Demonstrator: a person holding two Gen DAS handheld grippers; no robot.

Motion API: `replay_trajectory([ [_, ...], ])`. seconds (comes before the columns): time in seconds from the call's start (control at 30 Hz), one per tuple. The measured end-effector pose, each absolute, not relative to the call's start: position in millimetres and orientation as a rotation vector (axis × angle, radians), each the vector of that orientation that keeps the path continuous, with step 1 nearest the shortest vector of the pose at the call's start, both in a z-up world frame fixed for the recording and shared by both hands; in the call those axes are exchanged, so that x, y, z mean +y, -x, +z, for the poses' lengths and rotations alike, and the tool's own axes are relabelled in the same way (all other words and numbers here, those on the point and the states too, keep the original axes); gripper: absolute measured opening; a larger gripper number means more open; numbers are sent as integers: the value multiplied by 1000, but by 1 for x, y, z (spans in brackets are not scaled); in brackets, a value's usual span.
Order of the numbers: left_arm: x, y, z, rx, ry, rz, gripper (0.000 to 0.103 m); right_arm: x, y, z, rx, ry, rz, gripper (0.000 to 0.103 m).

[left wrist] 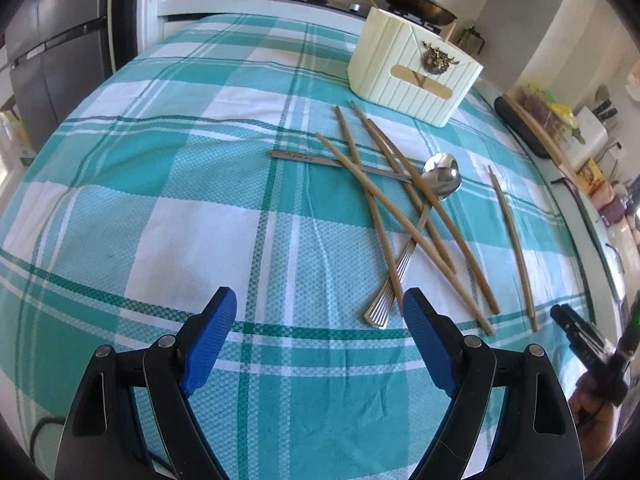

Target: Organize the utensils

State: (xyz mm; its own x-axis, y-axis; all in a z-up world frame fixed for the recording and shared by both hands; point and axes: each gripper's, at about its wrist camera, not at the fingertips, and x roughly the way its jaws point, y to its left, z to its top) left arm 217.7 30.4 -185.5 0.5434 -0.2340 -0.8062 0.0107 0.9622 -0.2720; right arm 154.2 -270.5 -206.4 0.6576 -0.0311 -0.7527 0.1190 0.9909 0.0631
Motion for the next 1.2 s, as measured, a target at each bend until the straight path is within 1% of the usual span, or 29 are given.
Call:
replay_trajectory([
  [0.17,20,-233,-180,960,223,-149,86,-263,-157,-207,856,-72,-88,47],
  [0.43,-1,-260,-192,977,168,-134,85,-261,-158,-208,861,-53,-93,47],
  [0.53,-8,-268,-196,980,134,-107,83,-261,-158,-208,862,-53,-93,48],
  [0.67,-13,-275,-199,975,83,-84,76,-261,-157,-208,862,-53,-89,48],
  [0.83,-13,-280,-201,972,35,-83,64,-263,-162,-196,849,-101,-46,48],
  [0.9,-14,-283,-201,969,21,-78,56,-262,-173,-188,851,-132,-14,48],
  [0.93,-15,-285,-201,966,15,-77,53,-260,-179,-186,854,-142,3,48],
  [0.97,-15,-285,-202,962,9,-76,47,-257,-189,-184,864,-152,25,46],
  [1.0,-16,-286,-202,957,-1,-75,40,-254,-197,-184,877,-164,45,46],
  [1.03,-17,-286,-202,952,-11,-76,36,-251,-204,-184,889,-178,67,44],
  [1.07,-17,-286,-202,948,-22,-77,27,-246,-213,-185,906,-190,95,36],
  [1.1,-17,-286,-202,945,-31,-84,18,-241,-220,-187,925,-188,117,25],
  [1.17,-18,-284,-201,940,-49,-88,9,-230,-230,-192,964,-157,125,14],
  [1.2,-17,-283,-201,938,-61,-85,6,-225,-235,-196,985,-136,119,10],
])
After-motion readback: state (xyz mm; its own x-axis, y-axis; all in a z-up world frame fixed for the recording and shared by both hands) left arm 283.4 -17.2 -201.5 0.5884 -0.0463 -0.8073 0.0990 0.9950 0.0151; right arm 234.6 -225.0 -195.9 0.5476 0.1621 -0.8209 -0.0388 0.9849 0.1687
